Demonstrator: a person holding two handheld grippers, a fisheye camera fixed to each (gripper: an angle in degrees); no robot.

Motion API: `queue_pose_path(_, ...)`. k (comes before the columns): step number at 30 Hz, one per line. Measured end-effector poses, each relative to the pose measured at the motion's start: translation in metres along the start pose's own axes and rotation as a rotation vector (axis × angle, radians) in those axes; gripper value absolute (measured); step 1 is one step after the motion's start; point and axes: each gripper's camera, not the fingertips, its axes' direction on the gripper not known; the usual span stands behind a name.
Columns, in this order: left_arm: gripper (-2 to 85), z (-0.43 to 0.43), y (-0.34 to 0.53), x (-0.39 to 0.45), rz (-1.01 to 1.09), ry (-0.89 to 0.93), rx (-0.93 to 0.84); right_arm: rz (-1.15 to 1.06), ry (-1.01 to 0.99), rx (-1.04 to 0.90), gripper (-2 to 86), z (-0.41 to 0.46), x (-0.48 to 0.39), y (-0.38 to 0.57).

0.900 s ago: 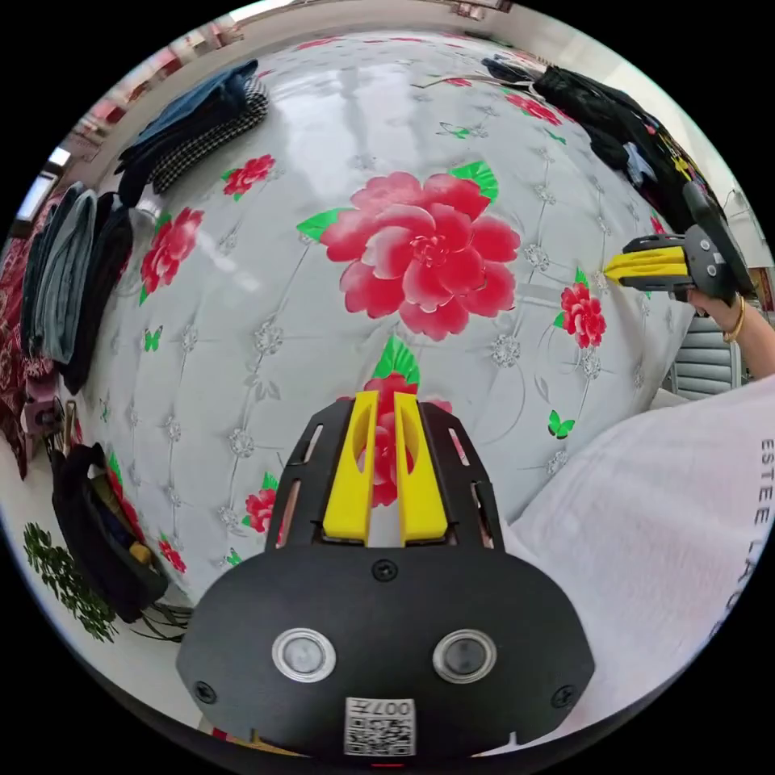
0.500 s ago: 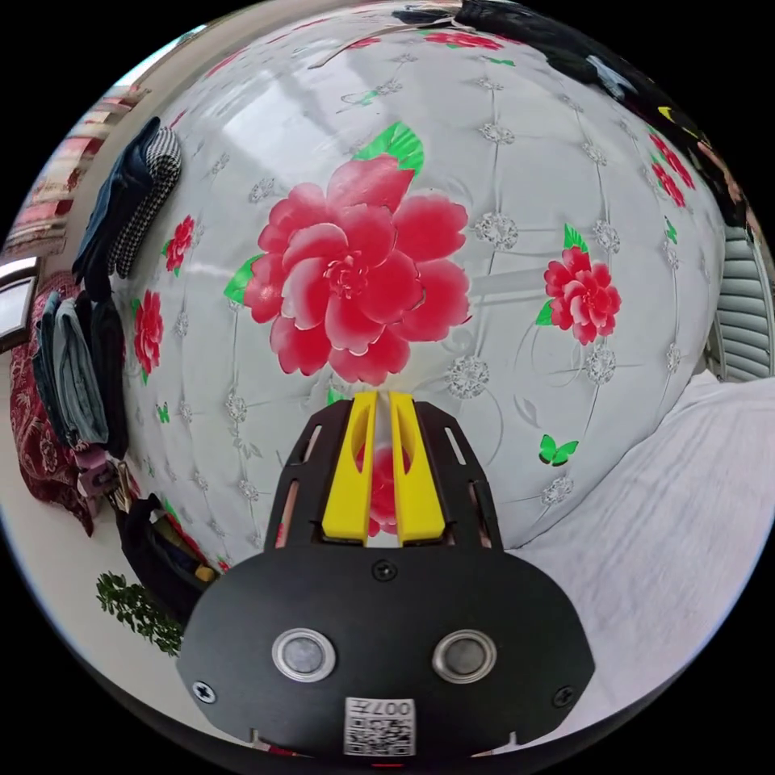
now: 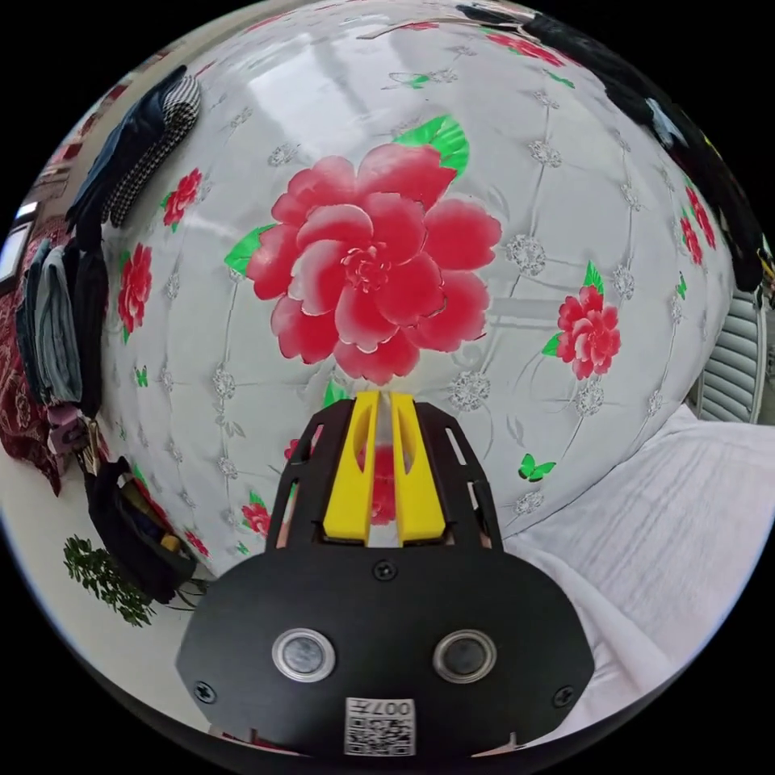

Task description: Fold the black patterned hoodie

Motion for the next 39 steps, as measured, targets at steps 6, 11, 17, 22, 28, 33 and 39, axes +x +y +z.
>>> queue_pose_path(6,-0.7,-0.059,0.043,-0.027,-0.010,0.467,0.336,-0.099,-0.366,0.493,0.4,-0.170,-0.018,0.052)
queue_pose_path(11,1.4,-0.135,0.109,-0.038,0.034,0.449,0.667,-0.583,-0.863,0.722,0.2,-0.333,-0.098,0.164)
queue_pose_path(17,6.7,-0.186,0.212,-0.056,0.105,0.362,0.889,-1.248,-1.092,0.624,0.2,-0.417,-0.240,0.387)
queue_pose_path(22,7.3,-0.151,0.276,-0.091,-0.001,0.321,0.819,-1.790,-1.376,0.120,0.3,-0.396,-0.325,0.576)
queue_pose_path(28,7.7,-0.107,0.339,-0.144,-0.198,0.346,0.740,-1.861,-1.230,-0.053,0.4,-0.365,-0.377,0.679)
queue_pose_path(33,8.2,-0.103,0.343,-0.174,-0.250,0.309,0.708,-1.672,-1.131,-0.012,2.1,-0.339,-0.383,0.642)
queue_pose_path(39,11.1,-0.112,0.283,-0.165,-0.103,0.359,0.653,-1.535,-0.931,-0.062,3.7,-0.284,-0.404,0.614)
